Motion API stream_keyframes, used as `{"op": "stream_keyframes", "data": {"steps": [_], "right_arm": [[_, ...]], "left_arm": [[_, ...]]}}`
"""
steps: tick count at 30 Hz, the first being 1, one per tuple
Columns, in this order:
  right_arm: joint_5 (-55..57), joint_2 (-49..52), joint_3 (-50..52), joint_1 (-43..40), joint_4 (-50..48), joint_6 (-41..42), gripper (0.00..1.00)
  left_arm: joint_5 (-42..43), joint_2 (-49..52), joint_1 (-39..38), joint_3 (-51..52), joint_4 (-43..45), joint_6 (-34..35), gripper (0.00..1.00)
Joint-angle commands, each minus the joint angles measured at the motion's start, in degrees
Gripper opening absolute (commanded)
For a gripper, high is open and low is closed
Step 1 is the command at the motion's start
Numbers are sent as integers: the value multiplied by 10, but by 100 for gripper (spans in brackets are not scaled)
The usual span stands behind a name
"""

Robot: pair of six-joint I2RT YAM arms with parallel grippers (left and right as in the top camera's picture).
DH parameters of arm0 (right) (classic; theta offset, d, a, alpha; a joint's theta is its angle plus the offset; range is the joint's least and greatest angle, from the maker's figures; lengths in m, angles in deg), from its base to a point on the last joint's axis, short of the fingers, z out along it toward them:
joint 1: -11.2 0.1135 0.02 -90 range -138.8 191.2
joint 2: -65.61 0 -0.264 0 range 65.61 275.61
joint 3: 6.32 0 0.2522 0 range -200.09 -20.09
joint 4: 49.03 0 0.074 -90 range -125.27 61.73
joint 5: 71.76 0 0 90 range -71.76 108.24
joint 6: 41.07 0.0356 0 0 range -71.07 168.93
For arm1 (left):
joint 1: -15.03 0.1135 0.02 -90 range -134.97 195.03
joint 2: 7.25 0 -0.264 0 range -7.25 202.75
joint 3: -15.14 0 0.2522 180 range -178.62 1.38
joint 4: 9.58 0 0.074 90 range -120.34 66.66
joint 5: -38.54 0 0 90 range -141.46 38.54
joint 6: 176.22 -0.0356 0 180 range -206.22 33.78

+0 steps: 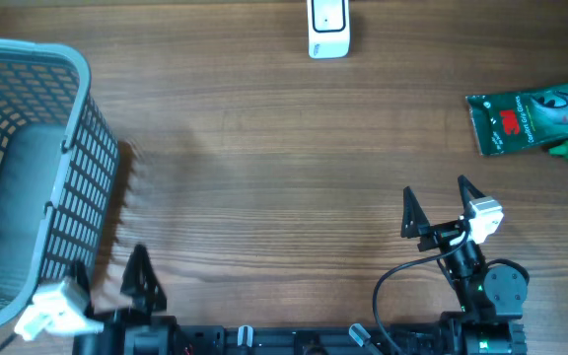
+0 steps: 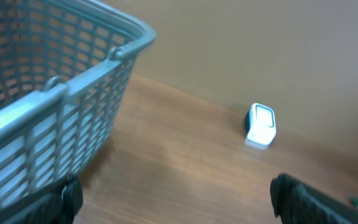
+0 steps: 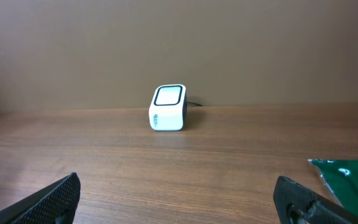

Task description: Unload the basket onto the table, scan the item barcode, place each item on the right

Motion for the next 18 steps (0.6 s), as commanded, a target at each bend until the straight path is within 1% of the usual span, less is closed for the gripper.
{"op": "stream_keyframes", "data": {"steps": [1, 2, 4, 7, 9, 13, 18], "right_arm": [[11, -6, 1, 3, -2, -9, 100], [11, -6, 1, 3, -2, -9, 100], [11, -6, 1, 3, -2, -9, 100], [11, -6, 1, 3, -2, -9, 100], [11, -6, 1, 3, -2, -9, 100], [11, -6, 1, 3, -2, -9, 100], [11, -6, 1, 3, -2, -9, 100]], "left_arm": [[103, -1, 5, 118, 189, -102, 100], [120, -1, 5, 177, 276, -101, 100], [124, -1, 5, 277, 384, -101, 100], [124, -1, 5, 360, 472, -101, 100], [112, -1, 5, 390, 494, -101, 100], [85, -1, 9, 440, 496, -101, 100], [61, -1, 14, 461, 498, -101, 100]]}}
